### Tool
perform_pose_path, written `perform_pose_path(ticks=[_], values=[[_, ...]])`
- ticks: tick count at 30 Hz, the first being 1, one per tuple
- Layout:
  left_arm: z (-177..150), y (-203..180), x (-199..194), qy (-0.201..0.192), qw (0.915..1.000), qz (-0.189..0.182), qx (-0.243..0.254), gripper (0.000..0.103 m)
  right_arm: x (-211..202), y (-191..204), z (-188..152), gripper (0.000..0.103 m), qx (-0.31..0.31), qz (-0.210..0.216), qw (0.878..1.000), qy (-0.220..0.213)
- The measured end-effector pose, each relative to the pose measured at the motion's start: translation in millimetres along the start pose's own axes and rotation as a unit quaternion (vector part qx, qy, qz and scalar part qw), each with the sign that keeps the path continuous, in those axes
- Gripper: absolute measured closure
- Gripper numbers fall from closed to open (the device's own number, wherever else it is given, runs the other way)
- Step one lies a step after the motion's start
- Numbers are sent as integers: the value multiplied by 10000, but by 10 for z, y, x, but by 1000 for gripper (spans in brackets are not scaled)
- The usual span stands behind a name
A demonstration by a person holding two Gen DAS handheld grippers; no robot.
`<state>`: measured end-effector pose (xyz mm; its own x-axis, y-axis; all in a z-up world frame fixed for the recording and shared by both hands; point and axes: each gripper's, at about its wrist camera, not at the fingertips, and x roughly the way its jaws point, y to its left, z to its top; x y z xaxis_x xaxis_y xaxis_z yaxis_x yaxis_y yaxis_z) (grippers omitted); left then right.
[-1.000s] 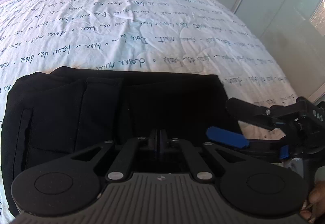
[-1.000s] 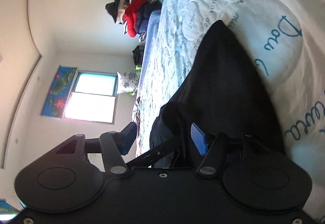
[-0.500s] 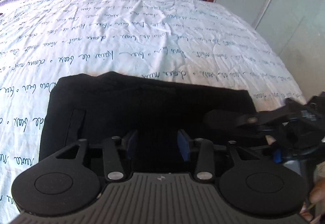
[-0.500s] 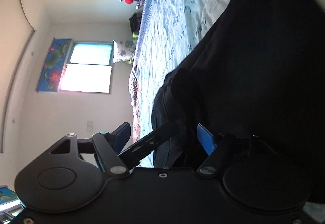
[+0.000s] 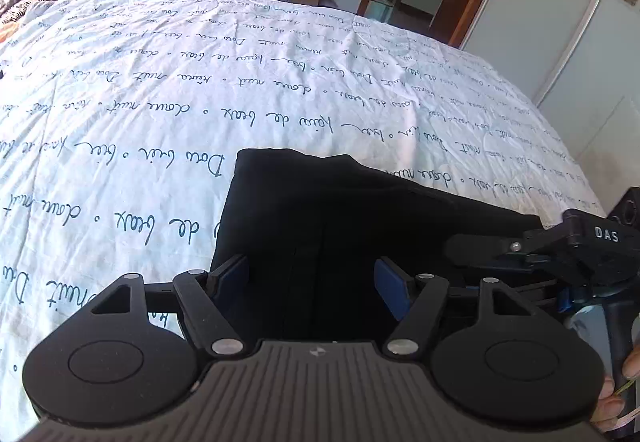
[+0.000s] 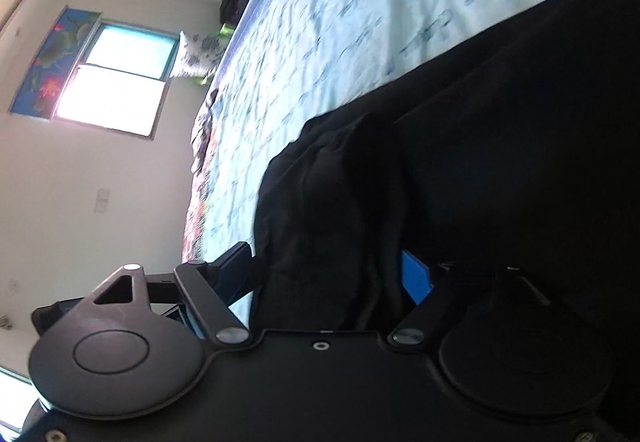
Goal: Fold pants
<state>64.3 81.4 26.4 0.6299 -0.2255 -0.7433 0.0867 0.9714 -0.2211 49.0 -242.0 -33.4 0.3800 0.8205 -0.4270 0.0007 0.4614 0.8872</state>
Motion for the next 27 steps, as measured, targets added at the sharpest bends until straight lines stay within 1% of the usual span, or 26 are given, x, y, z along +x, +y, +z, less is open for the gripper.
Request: perform_pose_path(ticks=[2,3,4,5,6,7,9,11,13,16,18,19,22,24,27], values=[[-14,41,-10,-66,9999,-145,-11,31,115,41,13,23,-75,-87,9999,101],[-28,67,-10,-85,9998,-204,-15,30,138,36,20,34,-64,-80,9999,51],[-41,90,6,-82,9997,-237,-23,26,137,29,21,66,-42,-43,10000,-53],[-67,106,42,-49,9997,-247,-15,22,150,42,19,86,-131,-53,9999,-48],[-103,122,105,46,9996,-264,18,15,156,67,9,86,-265,-46,9996,-53],[-130,134,161,121,9996,-260,37,12,151,99,-10,87,-352,-15,9993,-77],[-137,135,155,56,9996,-257,-26,11,125,207,-37,88,-581,-105,9982,-123],[-75,127,80,42,9993,-340,-134,11,32,265,-1,89,-642,30,9978,-167],[-6,106,-43,-56,9984,-525,-224,11,-113,306,69,89,-695,179,9972,-193],[54,-25,-186,-200,9973,-702,-69,9,-413,311,198,89,-862,182,9955,-335],[45,-127,-206,-244,9968,-761,55,8,-603,208,264,89,-784,110,9957,-485],[22,-170,-195,-205,9968,-771,85,8,-671,136,276,89,-737,66,9960,-505],[-34,-270,-105,-4,9968,-787,165,9,-802,-131,249,89,-563,-144,9973,-438],[-52,-333,-77,53,9969,-740,247,9,-873,-319,225,89,-364,-214,9980,-462],[-15,-428,-117,-14,9961,-809,359,9,-1028,-337,247,89,-372,-103,9972,-646]])
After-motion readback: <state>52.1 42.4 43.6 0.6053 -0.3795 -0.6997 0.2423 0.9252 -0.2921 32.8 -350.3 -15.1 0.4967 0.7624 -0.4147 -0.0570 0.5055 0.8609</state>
